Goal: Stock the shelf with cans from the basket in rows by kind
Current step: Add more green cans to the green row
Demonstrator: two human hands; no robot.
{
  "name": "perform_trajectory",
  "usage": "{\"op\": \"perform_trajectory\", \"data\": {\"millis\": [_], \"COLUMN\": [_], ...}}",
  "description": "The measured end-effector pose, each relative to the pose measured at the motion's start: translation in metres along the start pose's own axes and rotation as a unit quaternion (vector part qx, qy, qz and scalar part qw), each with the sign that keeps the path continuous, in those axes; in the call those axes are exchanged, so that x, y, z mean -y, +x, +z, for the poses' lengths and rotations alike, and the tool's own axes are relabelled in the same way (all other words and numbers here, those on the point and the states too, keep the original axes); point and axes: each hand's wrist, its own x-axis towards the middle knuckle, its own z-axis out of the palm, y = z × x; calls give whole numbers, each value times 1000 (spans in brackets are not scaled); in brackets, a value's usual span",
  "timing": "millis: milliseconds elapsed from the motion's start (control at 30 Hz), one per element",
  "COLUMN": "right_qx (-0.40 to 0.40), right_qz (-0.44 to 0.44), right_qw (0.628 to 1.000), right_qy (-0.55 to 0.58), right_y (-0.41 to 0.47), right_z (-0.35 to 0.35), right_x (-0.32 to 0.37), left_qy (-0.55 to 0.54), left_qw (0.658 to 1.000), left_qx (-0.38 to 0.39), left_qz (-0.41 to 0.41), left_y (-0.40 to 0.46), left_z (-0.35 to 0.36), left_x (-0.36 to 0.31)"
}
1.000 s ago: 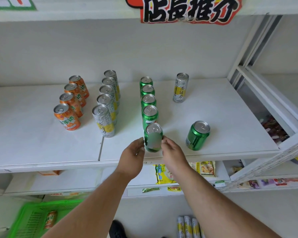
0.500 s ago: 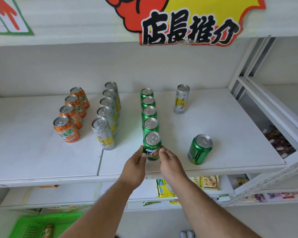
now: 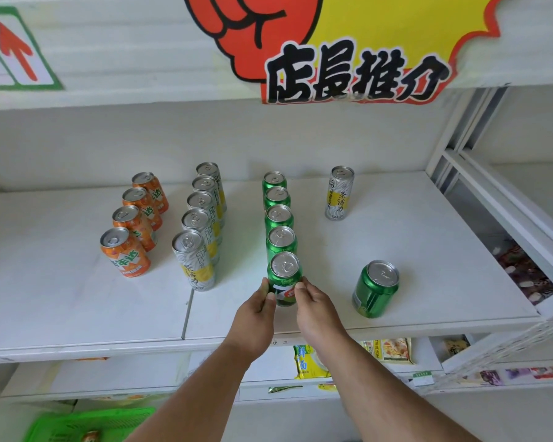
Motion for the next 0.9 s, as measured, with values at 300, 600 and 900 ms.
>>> {"op": "perform_trajectory", "data": {"millis": [300, 600, 900], "right_qx": [0, 2, 3], "right_qz": [2, 9, 13], "right_qw": [1000, 1000, 1000], "right_qy": [-29, -27, -25], "right_y": [17, 24, 29], "right_z": [3, 3, 6], "right_x": [6, 7, 10], "left_qy": [10, 20, 18], "left_qw": [1000, 1000, 1000], "left_qx": [-10, -5, -6], "left_qz": [-3, -7, -12], "left_y": [14, 22, 23], "left_z": [-1, -4, -4], "left_x": [-5, -5, -9]}}
